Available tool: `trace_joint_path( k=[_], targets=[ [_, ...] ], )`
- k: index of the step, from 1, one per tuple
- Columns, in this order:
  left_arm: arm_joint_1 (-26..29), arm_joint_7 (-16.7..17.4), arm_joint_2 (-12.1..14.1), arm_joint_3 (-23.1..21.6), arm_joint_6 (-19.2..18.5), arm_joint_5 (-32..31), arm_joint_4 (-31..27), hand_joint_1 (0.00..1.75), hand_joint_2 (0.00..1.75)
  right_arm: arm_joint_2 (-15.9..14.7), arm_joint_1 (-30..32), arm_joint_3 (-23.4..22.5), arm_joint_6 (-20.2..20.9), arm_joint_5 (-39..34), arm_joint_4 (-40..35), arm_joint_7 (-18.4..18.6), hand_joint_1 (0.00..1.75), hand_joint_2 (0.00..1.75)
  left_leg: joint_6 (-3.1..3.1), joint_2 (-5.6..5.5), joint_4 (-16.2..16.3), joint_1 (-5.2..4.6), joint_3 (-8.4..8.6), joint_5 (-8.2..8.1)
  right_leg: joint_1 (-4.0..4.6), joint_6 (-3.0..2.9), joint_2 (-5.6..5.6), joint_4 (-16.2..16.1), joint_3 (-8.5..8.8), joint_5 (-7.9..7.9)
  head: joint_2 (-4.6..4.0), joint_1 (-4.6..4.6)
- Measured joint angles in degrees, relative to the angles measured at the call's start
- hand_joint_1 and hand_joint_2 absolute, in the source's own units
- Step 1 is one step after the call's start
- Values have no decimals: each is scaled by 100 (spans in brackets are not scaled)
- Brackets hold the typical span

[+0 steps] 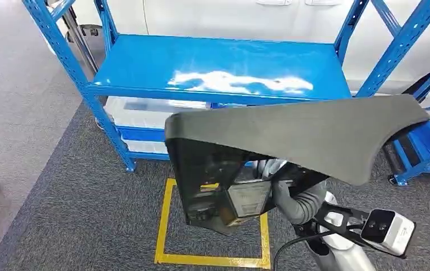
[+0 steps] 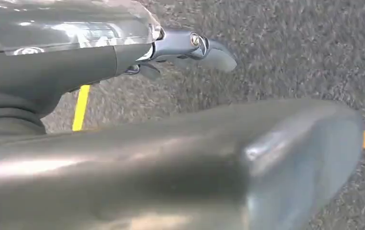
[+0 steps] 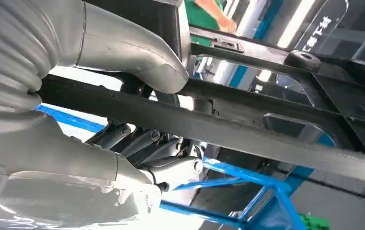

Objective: Take the parts from the cabinet and place them on the table.

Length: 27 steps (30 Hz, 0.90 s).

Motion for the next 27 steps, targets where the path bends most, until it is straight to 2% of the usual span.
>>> trace_joint_path(
  k=[3, 4, 5, 6, 7, 8, 9, 10, 11, 13, 14, 15, 17, 19, 20, 21, 22, 23, 24, 25, 26, 27],
  targets=[
    [7, -48, -18, 2, 201, -9, 2, 0, 0, 79, 88, -114, 175, 59, -29, -2, 150, 175, -79, 12, -29, 19, -24, 32, 9, -73, 27, 19, -59, 20, 0, -2],
    [-2, -72, -24, 4, 230, -7, 0, 0, 0, 108, 98, -156, 256, 66, -31, -2, 150, 175, -114, 13, -18, 3, -24, 15, -26, -114, 29, -32, -47, 48, 0, 0],
    [-5, -94, -31, 15, 236, -3, 0, 0, 0, 147, 94, -194, 324, 79, -31, -2, 150, 175, -153, -11, 74, 31, -59, -78, -45, -150, 30, -64, -26, 71, 0, -2],
    [-9, -111, -35, 33, 245, 2, 0, 0, 0, 190, 90, -227, 367, 83, -31, -2, 150, 175, -176, -12, 301, 39, -160, -249, -50, -174, 35, -67, -33, 78, 0, -2],
    [-11, -142, -35, 50, 292, 2, 0, 0, 0, 234, 92, -251, 408, 83, -31, -4, 150, 175, -211, -12, 813, 64, -394, -525, -48, -188, 52, -67, -51, 87, 0, 0],
    [-9, -171, -35, 61, 343, 2, 0, 0, 0, 256, 92, -265, 442, 83, -26, -4, 150, 175, -236, -12, 1295, 77, -622, -732, -46, -197, 73, -66, -68, 96, 0, -2],
    [-3, -203, -37, 77, 389, -2, 2, 0, 0, 282, 94, -280, 464, 83, -24, -4, 150, 175, -256, -12, 1725, 86, -829, -862, -46, -194, 108, -60, -88, 106, 0, -2],
    [7, -227, -42, 87, 433, -9, 0, 0, 0, 308, 93, -282, 461, 85, -18, -4, 150, 175, -264, -13, 1850, 102, -894, -828, -47, -190, 145, -56, -98, 117, 0, -2],
    [9, -234, -42, 92, 461, -11, 0, 0, 0, 330, 93, -282, 450, 105, -15, -4, 150, 175, -265, -13, 1659, 116, -805, -653, -47, -177, 199, -54, -100, 125, 0, -2],
    [7, -234, -42, 98, 487, -24, 0, 0, 0, 370, 79, -282, 424, 138, -15, -4, 150, 175, -245, -59, 737, 129, -344, -159, -51, -155, 296, -46, -91, 138, 0, -2],
    [7, -214, -39, 99, 487, -46, 2, 0, 0, 400, 62, -282, 387, 164, -18, -4, 150, 175, -226, -241, 125, 146, -53, 71, -55, -138, 350, -39, -94, 146, 0, -2],
    [18, -190, -39, 98, 483, -68, 4, 0, 0, 424, 51, -282, 352, 188, -18, -4, 150, 175, -214, -513, -1, 159, 9, -50, -40, -95, 392, -38, -123, 167, 0, 0],
    [21, -90, -39, 98, 459, -88, 7, 0, 0, 446, 25, -276, 311, 186, -9, -2, 150, 175, -181, -397, -8, 123, -32, 1, -62, -15, 485, -31, -182, 211, 0, 0],
    [16, 7, -44, 98, 479, -94, 7, 0, 0, 448, 22, -276, 282, 164, 0, -2, 150, 175, -96, -302, -27, 119, -19, 40, -61, 79, 597, -68, -202, 264, 0, -2],
    [17, 50, -59, 98, 479, -107, 7, 0, 0, 448, 19, -276, 251, 169, 6, -2, 150, 175, -34, -221, -78, 157, -16, 86, -66, 84, 458, -10, -223, 217, 0, 0],
    [19, 85, -63, 98, 474, -142, 7, 0, 0, 448, -7, -278, 223, 177, 17, -2, 150, 175, 10, -159, -83, 147, -27, 102, -42, 82, 223, 180, -318, 51, 0, 2],
    [22, 118, -63, 96, 468, -166, 7, 0, 0, 448, -19, -278, 192, 195, 26, -2, 150, 175, 27, -104, -81, 133, -47, 109, -48, 86, 124, 552, -487, -184, 0, 0],
    [32, 164, -63, 87, 444, -210, 7, 0, 0, 448, -8, -278, 149, 212, 33, -2, 150, 175, 37, -41, -79, 117, -61, 114, -55, 97, 90, 1046, -708, -426, 0, 0],
    [40, 203, -63, 77, 426, -238, 7, 0, 0, 448, 9, -278, 114, 227, 41, -2, 150, 175, 43, 19, -74, 106, -78, 116, -59, 107, 84, 1436, -883, -586, 0, 0],
    [48, 243, -63, 70, 426, -269, 7, 0, 0, 448, 36, -282, 96, 236, 48, -2, 150, 175, 43, 75, -63, 97, -96, 116, -58, 113, 83, 1741, -1016, -670, 0, 0],
    [48, 297, -68, 48, 439, -313, 7, 0, 0, 448, 99, -289, 99, 238, 48, -2, 150, 175, 44, 154, -52, 88, -107, 114, -57, 113, 74, 1753, -991, -615, 0, 0],
    [45, 315, -77, 28, 442, -313, 7, 0, 0, 448, 141, -291, 110, 238, 44, -2, 150, 175, 46, 213, -46, 80, -106, 109, -55, 101, 53, 1482, -831, -462, 0, 0]
  ],
)
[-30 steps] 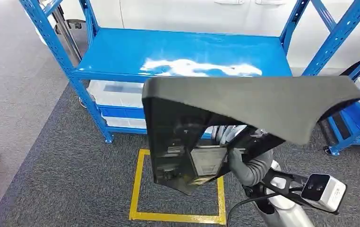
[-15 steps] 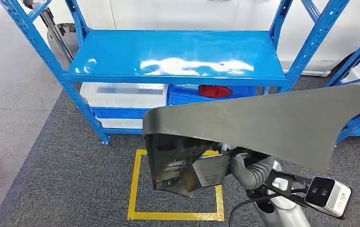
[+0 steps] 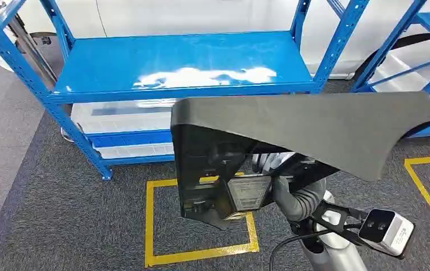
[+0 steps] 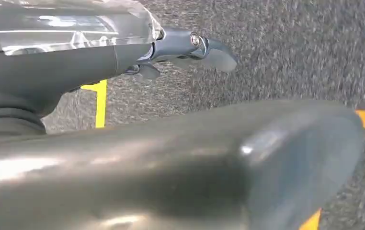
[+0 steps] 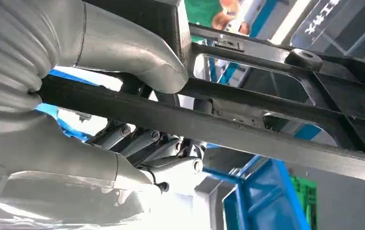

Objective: Take the parts from the cabinet and place them on the table.

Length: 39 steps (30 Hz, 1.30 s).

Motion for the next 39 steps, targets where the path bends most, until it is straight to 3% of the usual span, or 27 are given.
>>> trace_joint_path(
  k=[2, 3, 4, 7, 8, 10, 11, 13, 14, 16, 17, 18, 19, 22, 23, 24, 25, 26, 28, 29, 31, 32, 33, 34, 35, 38, 39],
  targets=[
    [-1, 0, -17, -20, -31, 9, 0, 0, 0, 0, 63, -13, 52, 9, -31, 0, 150, 175, -15, 105, 5, -15, 19, -18, 12, -51, -144, -1033, 581, 432, 0, 0],
    [1, 0, -17, -26, -46, 15, 0, 0, 0, 0, 74, -15, 55, 9, -55, -2, 150, 175, -38, 148, 13, -30, 33, -33, 54, -107, -459, -1510, 811, 444, 0, 0],
    [5, 0, -20, -35, -50, 15, 0, 0, 0, 0, 87, -15, 68, 15, -61, -2, 150, 175, -66, 195, 22, -71, 25, -44, 84, -141, -461, -1509, 813, 477, 0, 0],
    [1, 24, -17, -57, -39, -7, 2, 0, 0, 9, 168, -79, 278, 72, -125, -2, 150, 175, -150, 338, 2, -65, 60, -42, 109, -200, -259, -1507, 766, 498, 0, 0],
    [-6, 24, -15, -61, -37, -22, 0, 0, 0, 11, 187, -114, 359, 81, -160, -4, 150, 175, -186, 367, 16, -66, 64, -72, 59, -241, -200, -1557, 788, 531, 0, -2],
    [9, 7, -20, -74, -11, -33, 2, 0, 0, 100, 228, -240, 639, 89, -229, -9, 150, 175, -254, -51, 443, -25, -97, -412, 17, -300, -100, -1590, 792, 568, 0, -2],
    [18, -15, -11, -72, 22, 2, 2, 0, 0, 180, 270, -302, 792, 101, -238, -9, 150, 175, -283, -166, 920, -2, -304, -664, 18, -312, -33, -1589, 780, 575, 0, 0],
    [22, -37, 9, -72, 79, 61, 4, 0, 0, 317, 359, -420, 1076, 111, -245, -9, 150, 175, -311, -216, 1775, 5, -700, -986, 23, -322, 104, -1582, 764, 584, 0, -2],
    [34, -42, 22, -72, 116, 72, 7, 0, 0, 389, 397, -466, 1211, 114, -245, -7, 150, 175, -313, -216, 1893, 8, -764, -941, 23, -319, 190, -1577, 765, 587, 0, -2],
    [47, -68, 44, -59, 146, 120, 7, 0, 0, 536, 413, -569, 1397, 90, -245, -7, 150, 175, -298, -234, 1282, 23, -489, -506, 22, -314, 352, -1563, 776, 589, 0, -2],
    [40, -107, 64, -48, 149, 125, 7, 0, 0, 612, 408, -614, 1467, 59, -245, -7, 150, 175, -283, -310, 657, 35, -200, -197, 22, -298, 433, -1551, 788, 586, 0, -2],
    [37, -158, 85, -44, 129, 125, 7, 0, 0, 665, 391, -638, 1486, 44, -247, -7, 150, 175, -263, -531, 134, 54, 27, -5, 19, -277, 498, -1540, 789, 584, 0, -2],
    [45, -177, 105, -44, 105, 125, 11, 0, 0, 702, 360, -662, 1480, 22, -249, -7, 150, 175, -242, -717, 35, 55, 90, -114, 47, -232, 543, -1532, 763, 593, 0, 0],
    [-15, -317, 155, -41, -18, 114, 11, 0, 0, 732, 255, -686, 1184, -188, -282, -7, 150, 175, -193, -593, 33, 27, 77, -77, -2, -123, 710, -1542, 694, 654, 0, -2],
    [-20, -361, 160, -41, -68, 98, 11, 0, 0, 721, 199, -686, 1016, -271, -295, -7, 150, 175, -136, -516, -2, 57, 81, -39, 25, -67, 791, -1551, 671, 681, 0, -2],
    [-31, -383, 162, -41, -98, 65, 11, 0, 0, 702, 167, -686, 909, -311, -310, -7, 150, 175, -87, -412, -44, 79, 82, -4, 10, -61, 573, -1474, 656, 616, 0, -2],
    [-37, -396, 168, -41, -114, 55, 11, 0, 0, 680, 97, -689, 852, -346, -328, -11, 150, 175, -40, -354, -55, 67, 68, 4, 46, -56, 254, -1225, 523, 420, 0, 2],
    [-37, -404, 175, -41, -125, 48, 11, 0, 0, 660, 54, -689, 806, -361, -330, -9, 150, 175, -15, -285, -53, 52, 54, 6, 40, -44, 104, -820, 331, 191, 0, 0],
    [-35, -400, 177, -41, -138, 11, 11, 0, 0, 634, 49, -689, 732, -372, -332, -9, 150, 175, -10, -147, -49, 29, 34, 9, 20, -17, 19, 96, -88, -204, 0, 2],
    [-43, -389, 173, -44, -142, -2, 11, 0, 0, 619, 51, -689, 695, -363, -332, -9, 150, 175, -10, -63, -40, 20, 21, 9, 8, -6, 12, 409, -229, -281, 0, 2],
    [-73, -365, 155, -48, -151, -44, 11, 0, 0, 608, 53, -689, 636, -320, -332, -9, 150, 175, -14, 64, -26, 12, 19, 0, 4, -12, -7, 119, -54, -47, 0, 2],
    [-99, -361, 140, -55, -160, -63, 11, 0, 0, 606, 51, -686, 601, -261, -341, -9, 150, 175, -26, 133, -11, 10, 23, -15, 8, -34, -62, -502, 293, 247, 0, 2],
    [-117, -361, 127, -57, -162, -79, 11, 0, 0, 605, 49, -684, 568, -218, -343, -9, 150, 175, -44, 184, 2, 7, 33, -30, 17, -64, -177, -1080, 619, 469, 0, 0],
    [-128, -359, 118, -63, -166, -92, 11, 0, 0, 605, 45, -673, 522, -175, -356, -9, 150, 175, -64, 223, 11, -7, 44, -44, 66, -116, -523, -1498, 821, 436, 0, 0],
    [-131, -343, 116, -70, -164, -113, 11, 0, 0, 603, 38, -654, 462, -138, -361, -9, 150, 175, -95, 273, 22, -47, 34, -56, 93, -155, -563, -1508, 819, 461, 0, 2],
    [-171, -229, 107, -94, -153, -182, 11, 0, 0, 562, 41, -579, 196, -39, -409, -7, 150, 175, -179, 440, -1, -41, 68, -58, 122, -220, -329, -1509, 759, 483, 0, 0],
    [-196, -191, 98, -96, -153, -190, 11, 0, 0, 542, 41, -560, 162, -33, -450, -7, 150, 175, -220, 455, 9, -35, 67, -81, 80, -270, -269, -1557, 774, 519, 0, 0]
  ],
)
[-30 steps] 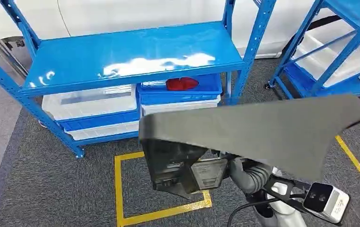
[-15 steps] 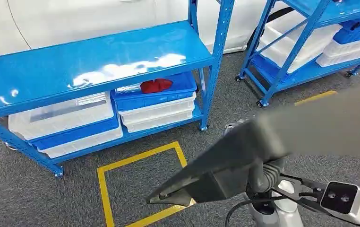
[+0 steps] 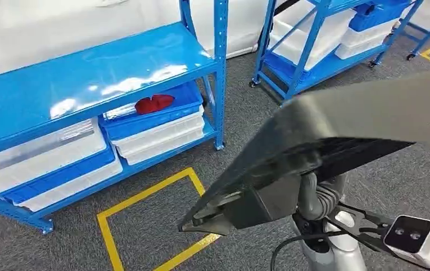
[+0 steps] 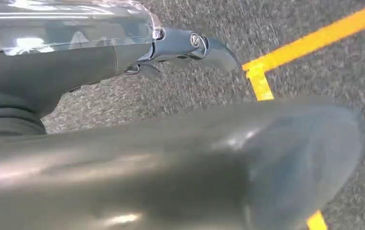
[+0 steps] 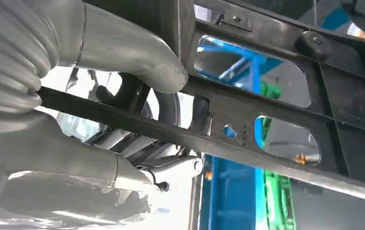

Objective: Take the parts from the cabinet and place them on the table.

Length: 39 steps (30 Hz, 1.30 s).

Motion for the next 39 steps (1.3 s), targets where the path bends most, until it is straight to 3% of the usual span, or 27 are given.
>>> trace_joint_path(
  k=[2, 4, 5, 6, 7, 9, 10, 11, 14, 15, 17, 18, 19, 20, 21, 22, 24, 25, 26, 30, 31, 32, 33, 35, 36, 37, 39],
  targets=[
    [-12, 37, -15, -9, -2, 0, 0, 0, 0, -20, -13, 59, -33, 17, -48, -6, 150, 175, -62, -519, 373, 55, -144, -297, -34, -58, 116, -25, -2, 37, 0, 0],
    [-2, 42, -18, -22, -2, -2, 0, 0, 0, -22, -1, 133, -22, 59, -48, -6, 150, 175, -95, -662, 1385, 63, -593, -804, -32, -83, 276, -23, -24, 47, 0, 0],
    [6, 44, -24, -31, -4, -2, 2, 0, 0, -22, 5, 158, -4, 70, -48, 0, 150, 175, -105, -669, 1770, 63, -778, -919, -30, -86, 359, -20, -30, 50, 0, -2],
    [20, 46, -31, -37, -4, 0, 0, 0, 0, -22, 7, 188, 13, 72, -48, -2, 150, 175, -107, -669, 1900, 63, -852, -882, -30, -83, 453, -17, -29, 54, 0, 0],
    [28, 46, -41, -39, -4, 0, 2, 0, 0, -26, 6, 223, 33, 72, -48, 0, 150, 175, -101, -670, 1732, 65, -787, -713, -33, -80, 538, -12, -23, 55, 0, 0],
    [22, 24, -52, -39, 11, 26, 0, 0, 0, -33, 1, 271, 105, 50, -46, 0, 150, 175, -77, -767, 737, 82, -335, -126, -36, -59, 698, 6, 6, 45, 0, 0],
    [25, 11, -57, -39, 24, 50, 0, 0, 0, -35, -3, 293, 129, 35, -46, 0, 150, 175, -63, -921, 297, 99, -139, 80, -37, -41, 756, 19, 17, 34, 0, 0],
    [62, -8, -65, -39, 39, 68, 7, 0, 0, -33, -8, 319, 174, 24, -35, 0, 150, 175, -30, -1195, 101, 114, -57, 6, -14, 5, 825, 35, -11, 37, 0, 0],
    [49, -65, -116, -39, 63, 72, 7, 0, 0, -33, 2, 387, 207, 42, -16, 7, 150, 175, 32, -1059, 57, 75, -49, -4, -74, 127, 990, 29, -102, 93, 0, -2],
    [66, -67, -153, -39, 66, 77, 7, 0, 0, -33, 0, 402, 227, 48, -13, 7, 150, 175, 91, -991, 6, 106, -35, 26, -46, 181, 1063, 25, -115, 101, 0, 0],
    [79, -67, -192, -39, 74, 70, 7, 0, 0, -33, -15, 418, 236, 59, -7, 7, 150, 175, 178, -845, -36, 113, -25, 56, -21, 192, 540, 324, -255, -126, 0, 2],
    [103, -67, -197, -39, 79, 68, 7, 0, 0, -33, -21, 440, 234, 66, 2, 4, 150, 175, 207, -779, -36, 100, -27, 51, -30, 207, 402, 711, -438, -339, 0, 0],
    [138, -63, -205, -39, 79, 61, 7, 0, 0, -33, -15, 470, 225, 88, 15, 5, 150, 175, 215, -687, -34, 81, -26, 45, -43, 226, 328, 1272, -706, -589, 0, 0],
    [162, -56, -205, -39, 77, 59, 7, 0, 0, -33, -11, 490, 214, 103, 34, 5, 150, 175, 223, -607, -28, 72, -32, 39, -53, 240, 304, 1664, -901, -728, 0, 0],
    [175, -37, -212, -39, 70, 52, 7, 0, 0, -33, -3, 503, 196, 103, 48, 5, 150, 175, 221, -528, -21, 64, -38, 33, -65, 250, 294, 1871, -1006, -751, 0, 0],
    [177, -26, -227, -39, 59, 48, 7, 0, 0, -33, 14, 509, 183, 103, 52, 4, 150, 175, 219, -459, -15, 59, -36, 23, -77, 253, 277, 1782, -956, -637, 0, 0],
    [172, 9, -258, -39, 44, 31, 7, 0, 0, -35, 43, 531, 175, 101, 50, 4, 150, 175, 203, -344, -2, 54, -16, -5, -76, 229, 205, 984, -517, -213, 0, 0],
    [173, 39, -275, -39, 46, 24, 7, 0, 0, -35, 50, 546, 175, 103, 48, 5, 150, 175, 181, -289, 0, 49, 9, -25, -64, 196, 71, 383, -178, 14, 0, 0],
    [179, 42, -282, -39, 46, 20, 7, 0, 0, -35, 50, 549, 175, 105, 48, 5, 150, 175, 155, -241, -1, 28, 27, -42, -2, 145, -235, 78, -18, -68, 0, 0],
    [179, 75, -319, -42, 57, 15, 7, 0, 0, -35, 91, 559, 159, 155, 46, 2, 150, 175, 32, -27, -20, 2, 75, -72, 48, 46, 45, 62, -71, -22, 0, 0],
    [173, 79, -321, -44, 57, 0, 7, 0, 0, -33, 102, 564, 151, 192, 46, 2, 150, 175, -4, -45, -5, 14, 76, -114, -16, -5, 106, 0, -34, 15, 0, 0],
    [169, 88, -321, -48, 57, -11, 7, 0, 0, -35, 107, 579, 136, 227, 46, 0, 150, 175, -37, -352, 111, 46, 46, -217, -24, -29, 154, -27, -24, 31, 0, 0],
    [185, 99, -321, -55, 61, -37, 7, 0, 0, -31, 111, 590, 109, 254, 48, 0, 150, 175, -51, -556, 423, 61, -93, -419, -33, -57, 196, -26, -30, 38, 0, -2],
    [202, 149, -321, -83, 63, -59, 7, 0, 0, -24, 167, 603, 89, 260, 50, 0, 150, 175, -83, -668, 1404, 65, -562, -882, -32, -68, 335, -25, -44, 43, 0, 0],
    [210, 169, -321, -90, 79, -61, 7, 0, 0, -24, 206, 603, 105, 258, 57, 0, 150, 175, -94, -670, 1799, 65, -761, -987, -28, -70, 410, -22, -44, 45, 0, 0],
    [220, 190, -321, -92, 101, -55, 9, 0, 0, -24, 236, 603, 142, 245, 67, 0, 150, 175, -94, -671, 1911, 65, -835, -938, -28, -69, 489, -19, -40, 45, 0, 0],
    [226, 190, -308, -92, 144, -41, 9, 0, 0, -24, 245, 603, 201, 208, 78, 0, 150, 175, -79, -688, 1308, 70, -594, -474, -36, -64, 656, -1, -24, 44, 0, 0]
  ],
)
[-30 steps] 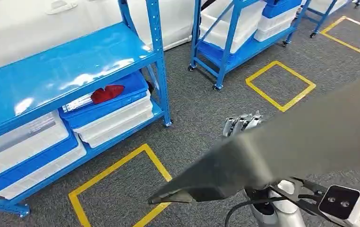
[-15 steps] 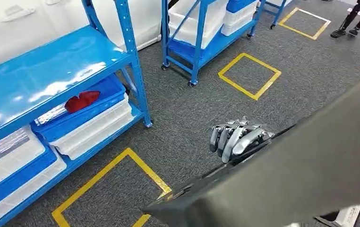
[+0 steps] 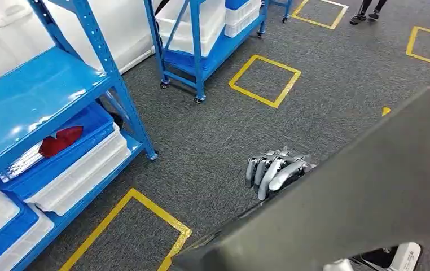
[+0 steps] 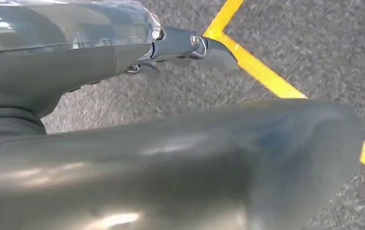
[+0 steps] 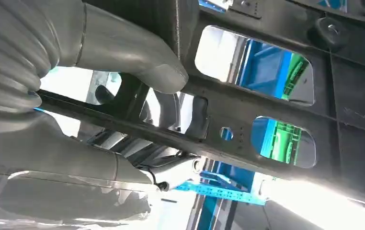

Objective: Take the parts from the cabinet and place them on the table.

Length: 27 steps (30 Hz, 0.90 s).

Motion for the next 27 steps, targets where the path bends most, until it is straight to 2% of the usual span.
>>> trace_joint_path(
  k=[1, 2, 3, 6, 7, 8, 9, 10, 11, 12, 13, 14, 16, 17, 18, 21, 22, 23, 24, 25, 26, 27],
  targets=[
    [-9, -2, 20, 0, 4, 11, 0, 0, 0, 2, -4, 0, 4, -35, 0, 0, 150, 175, 11, -91, -577, 13, 258, 313, -3, 18, 76, 10, 14, -9, 0, 0],
    [-11, -2, 35, 0, 6, 35, 0, 0, 0, 2, -7, 0, 13, -74, 2, 0, 150, 175, 24, -342, -1088, 43, 480, 533, -7, 44, 139, 23, 18, -20, 0, 0],
    [-1, -2, 44, 0, 9, 42, 4, 0, 0, 2, -23, 0, 22, -102, 4, 0, 150, 175, 47, -536, -1249, 55, 546, 444, 28, 86, 199, 62, -13, -25, 0, 0],
    [-41, -7, 48, 0, 11, 46, 4, 0, 0, 2, -34, 0, 35, -109, 7, 2, 150, 175, 126, -390, -1231, 12, 541, 456, -37, 203, 384, 35, -80, 36, 0, 0],
    [-40, -4, 44, 0, 9, 52, 4, 0, 0, 2, -39, -2, 35, -109, 4, 2, 150, 175, 182, -310, -1278, 53, 556, 491, -9, 251, 434, 39, -104, 42, 0, 0],
    [-46, -6, 48, 0, 11, 50, 4, 0, 0, 2, -35, -4, 37, -109, 4, 0, 150, 175, 226, -223, -1301, 54, 558, 516, -7, 250, 138, 125, -123, -21, 0, 0],
    [-45, -11, 52, 2, 11, 46, 4, 0, 0, 2, -63, -4, 37, -114, 7, 2, 150, 175, 278, -147, -1303, 37, 547, 514, 21, 254, -175, 400, -269, -221, 0, 0],
    [-32, -11, 59, 2, 11, 46, 4, 0, 0, 7, -71, -4, 37, -116, 9, 0, 150, 175, 293, -76, -1303, 16, 543, 511, 9, 267, -299, 852, -480, -462, 0, 2],
    [-15, -11, 61, 2, 11, 46, 4, 0, 0, 7, -68, -4, 37, -116, 11, 0, 150, 175, 303, 6, -1302, -1, 542, 504, -6, 279, -345, 1338, -708, -676, 0, 0],
    [-4, -9, 65, 2, 11, 46, 4, 0, 0, 7, -64, -4, 37, -116, 18, 0, 150, 175, 310, 92, -1300, -12, 536, 500, -17, 290, -359, 1773, -919, -828, 0, 0],
    [-4, -9, 66, 2, 11, 46, 4, 0, 0, 7, -58, -4, 37, -116, 24, 0, 150, 175, 310, 173, -1299, -21, 535, 498, -26, 298, -369, 1954, -1002, -839, 0, 2],
    [-12, -9, 68, 2, 11, 46, 4, 0, 0, 7, -56, -4, 37, -116, 28, 0, 150, 175, 310, 249, -1299, -28, 536, 492, -33, 297, -383, 1834, -940, -725, 0, 2],
    [-31, -9, 66, 2, 11, 46, 4, 0, 0, 7, -59, -4, 37, -116, 31, 0, 150, 175, 293, 369, -1298, -39, 560, 476, -31, 259, -464, 944, -443, -288, 0, 0],
    [-37, -11, 66, 2, 11, 46, 4, 0, 0, 7, -65, -4, 37, -116, 31, 0, 150, 175, 278, 431, -1298, -47, 583, 461, -12, 214, -641, 336, -93, -76, 0, 2],
    [-32, -13, 68, 2, 11, 46, 4, 0, 0, 7, -82, -4, 37, -122, 33, 0, 150, 175, 251, 481, -1291, -79, 591, 443, 49, 184, -901, 68, 32, -160, 0, 2],
    [-37, -20, 87, 2, 46, 59, 4, 0, 0, 11, -88, -28, 50, -195, 31, 0, 150, 175, 166, 644, -1296, -88, 605, 422, 86, 128, -680, 71, -24, -115, 0, 0],
    [-56, 4, 100, 2, 70, 61, 4, 0, 0, 11, -91, -39, 55, -229, 31, 0, 150, 175, 135, 709, -1315, -97, 630, 422, 85, 90, -604, 38, -25, -92, 0, 0],
    [-67, 46, 129, 2, 81, 63, 4, 0, 0, 18, -85, -48, 61, -262, 33, 0, 150, 175, 92, 614, -1281, -73, 615, 363, 12, 48, -553, -30, 27, -49, 0, 0],
    [-58, 103, 149, 4, 102, 87, 4, 0, 0, 17, -104, -59, 83, -305, 35, -2, 150, 175, 76, 310, -1096, -53, 569, 219, 15, 17, -500, -56, 38, -35, 0, 0],
    [-54, 159, 184, 9, 139, 118, 4, 0, 0, 28, -108, -63, 111, -339, 35, 0, 150, 175, 66, 117, -697, -44, 396, -22, 16, -8, -455, -54, 34, -26, 0, 0],
    [-49, 217, 221, 22, 186, 173, 4, 0, 0, 42, -94, -72, 155, -358, 39, 0, 150, 175, 52, 39, -225, -41, 181, -248, 19, -19, -385, -54, 32, -25, 0, 0],
    [-32, 258, 271, 59, 229, 253, 4, 0, 0, 59, -71, -96, 216, -376, 48, 0, 150, 175, 39, 13, 223, -41, -37, -418, 23, -21, -310, -51, 26, -24, 0, 0]
  ],
)
